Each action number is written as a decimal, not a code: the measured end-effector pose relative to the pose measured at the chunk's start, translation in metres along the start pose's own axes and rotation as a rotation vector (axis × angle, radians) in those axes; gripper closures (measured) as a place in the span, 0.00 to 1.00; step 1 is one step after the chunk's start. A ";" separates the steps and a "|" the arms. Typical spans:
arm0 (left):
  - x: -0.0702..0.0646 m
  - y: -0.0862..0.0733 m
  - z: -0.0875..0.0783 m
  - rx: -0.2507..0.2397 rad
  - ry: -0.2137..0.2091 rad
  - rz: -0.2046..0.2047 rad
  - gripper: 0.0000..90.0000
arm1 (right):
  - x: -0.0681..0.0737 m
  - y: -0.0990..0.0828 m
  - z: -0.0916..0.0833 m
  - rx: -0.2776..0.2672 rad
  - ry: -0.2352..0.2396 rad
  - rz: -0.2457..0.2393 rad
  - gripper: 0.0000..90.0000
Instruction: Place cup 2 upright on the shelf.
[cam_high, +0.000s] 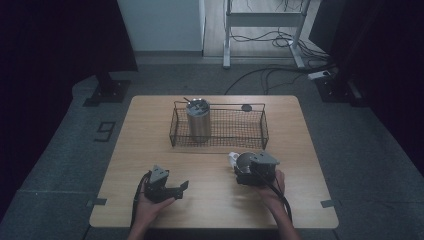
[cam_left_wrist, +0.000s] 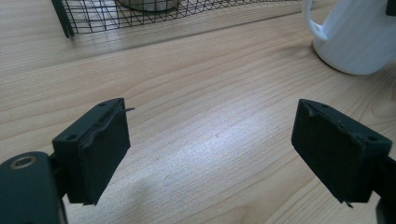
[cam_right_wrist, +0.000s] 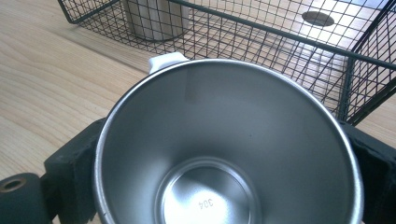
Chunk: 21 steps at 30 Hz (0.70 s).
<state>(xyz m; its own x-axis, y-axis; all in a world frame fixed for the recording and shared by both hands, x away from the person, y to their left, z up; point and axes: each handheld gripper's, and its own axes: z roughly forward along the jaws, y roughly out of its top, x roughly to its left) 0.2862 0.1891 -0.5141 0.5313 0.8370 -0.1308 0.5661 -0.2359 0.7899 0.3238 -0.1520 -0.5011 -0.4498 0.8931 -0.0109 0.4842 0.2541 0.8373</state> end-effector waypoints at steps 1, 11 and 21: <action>0.000 0.000 0.000 -0.001 0.001 -0.001 0.13 | 0.000 0.000 0.000 0.000 0.002 -0.001 0.06; 0.002 -0.001 0.001 0.008 -0.002 -0.001 0.13 | -0.001 -0.001 -0.001 -0.005 0.009 0.001 0.06; -0.001 0.000 -0.001 -0.001 -0.004 0.005 0.13 | -0.004 0.000 -0.003 -0.002 0.021 0.014 0.06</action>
<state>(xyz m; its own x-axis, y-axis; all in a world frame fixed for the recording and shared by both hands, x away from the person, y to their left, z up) 0.2855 0.1888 -0.5136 0.5364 0.8340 -0.1292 0.5630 -0.2397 0.7909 0.3232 -0.1564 -0.5000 -0.4582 0.8888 0.0123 0.4890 0.2405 0.8385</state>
